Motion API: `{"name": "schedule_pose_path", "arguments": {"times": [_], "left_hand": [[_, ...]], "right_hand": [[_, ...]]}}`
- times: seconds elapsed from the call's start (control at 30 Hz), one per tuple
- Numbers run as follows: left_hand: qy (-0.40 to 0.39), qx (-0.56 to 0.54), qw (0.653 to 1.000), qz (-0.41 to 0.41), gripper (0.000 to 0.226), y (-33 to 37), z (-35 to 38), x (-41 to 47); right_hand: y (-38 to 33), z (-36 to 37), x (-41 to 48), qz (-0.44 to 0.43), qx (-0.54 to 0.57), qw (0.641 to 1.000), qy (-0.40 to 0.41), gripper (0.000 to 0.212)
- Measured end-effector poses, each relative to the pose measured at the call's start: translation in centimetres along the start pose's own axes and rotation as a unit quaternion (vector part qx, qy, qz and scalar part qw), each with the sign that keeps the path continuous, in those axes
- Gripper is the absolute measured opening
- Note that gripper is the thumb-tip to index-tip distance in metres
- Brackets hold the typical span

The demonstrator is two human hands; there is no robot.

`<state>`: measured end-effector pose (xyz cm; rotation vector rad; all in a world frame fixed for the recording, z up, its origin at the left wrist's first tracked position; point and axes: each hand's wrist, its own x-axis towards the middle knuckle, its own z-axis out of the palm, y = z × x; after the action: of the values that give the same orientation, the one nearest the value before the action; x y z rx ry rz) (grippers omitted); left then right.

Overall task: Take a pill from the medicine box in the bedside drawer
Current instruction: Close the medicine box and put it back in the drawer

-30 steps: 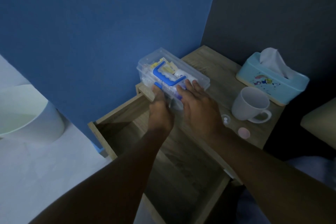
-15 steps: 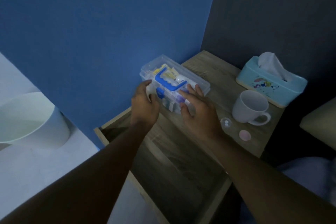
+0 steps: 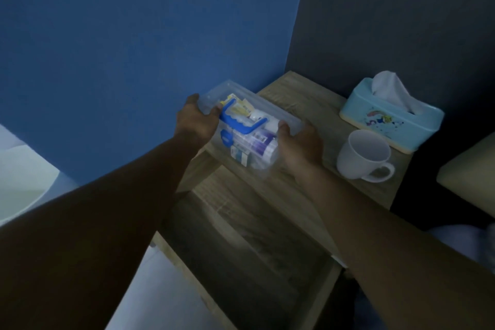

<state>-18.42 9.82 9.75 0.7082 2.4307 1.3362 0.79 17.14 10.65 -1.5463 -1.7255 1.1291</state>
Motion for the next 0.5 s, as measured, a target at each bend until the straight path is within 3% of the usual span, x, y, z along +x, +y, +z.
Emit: {"name": "schedule_pose_path", "arguments": {"times": [0.27,0.5], "left_hand": [[0.015,-0.091,0.995,-0.045,0.06,0.3,-0.1,-0.9],[0.007,-0.068,0.997,-0.033,0.063,2.6,-2.8,-5.9]], "right_hand": [[0.4,-1.4,-0.2,0.095,0.139,0.986,-0.013,0.055],[2.0,-4.9,-4.9,0.127,0.193,0.973,-0.008,0.045]]}}
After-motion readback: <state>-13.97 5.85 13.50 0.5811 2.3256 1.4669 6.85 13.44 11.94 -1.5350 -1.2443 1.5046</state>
